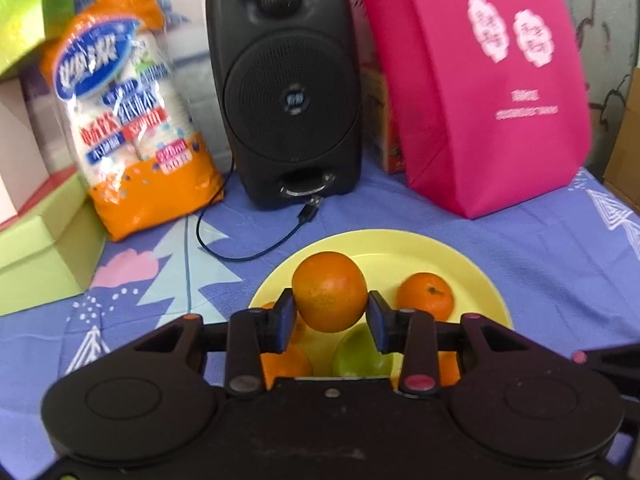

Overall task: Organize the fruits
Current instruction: 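Place the orange on the plate with the left tool while the right tool places the plum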

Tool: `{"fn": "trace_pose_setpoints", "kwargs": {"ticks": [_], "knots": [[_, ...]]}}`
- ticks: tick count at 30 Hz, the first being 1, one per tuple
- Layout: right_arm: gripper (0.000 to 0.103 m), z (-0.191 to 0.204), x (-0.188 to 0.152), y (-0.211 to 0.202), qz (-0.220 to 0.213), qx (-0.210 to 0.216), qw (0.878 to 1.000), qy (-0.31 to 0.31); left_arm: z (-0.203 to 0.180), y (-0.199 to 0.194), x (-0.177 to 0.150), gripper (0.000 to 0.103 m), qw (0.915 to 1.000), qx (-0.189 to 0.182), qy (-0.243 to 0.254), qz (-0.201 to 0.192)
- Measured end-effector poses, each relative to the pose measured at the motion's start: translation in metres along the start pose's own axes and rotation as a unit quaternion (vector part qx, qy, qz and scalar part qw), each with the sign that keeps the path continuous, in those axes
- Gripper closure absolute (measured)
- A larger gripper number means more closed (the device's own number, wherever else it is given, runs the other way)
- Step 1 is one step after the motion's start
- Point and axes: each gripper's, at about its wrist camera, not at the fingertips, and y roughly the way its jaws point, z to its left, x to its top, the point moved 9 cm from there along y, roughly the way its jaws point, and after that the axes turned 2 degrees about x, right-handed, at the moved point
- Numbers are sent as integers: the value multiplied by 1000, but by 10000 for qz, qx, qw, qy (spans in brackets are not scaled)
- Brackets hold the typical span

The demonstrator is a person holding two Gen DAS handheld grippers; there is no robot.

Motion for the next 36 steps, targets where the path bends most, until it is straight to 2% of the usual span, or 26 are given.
{"fn": "trace_pose_setpoints", "kwargs": {"ticks": [8,11,21,24,28,36], "knots": [[77,-19,8,12,5,-224,9997,109,-7,34,5,65,9998,20,25,203],[77,-23,10,16,5,-259,9996,126,-11,42,1,65,9992,-133,-102,368],[77,-26,3,14,-22,-260,9994,220,-7,36,-8,65,9977,-415,-248,467],[71,-23,4,12,-51,-276,9995,165,-5,25,-6,63,9976,-498,-335,342],[68,-19,5,-1,-227,-250,9993,152,4,-2,-1,49,9973,-570,-463,39],[68,-18,-4,-29,-375,-289,9985,268,22,-60,4,49,9965,-419,-556,-454]]}}
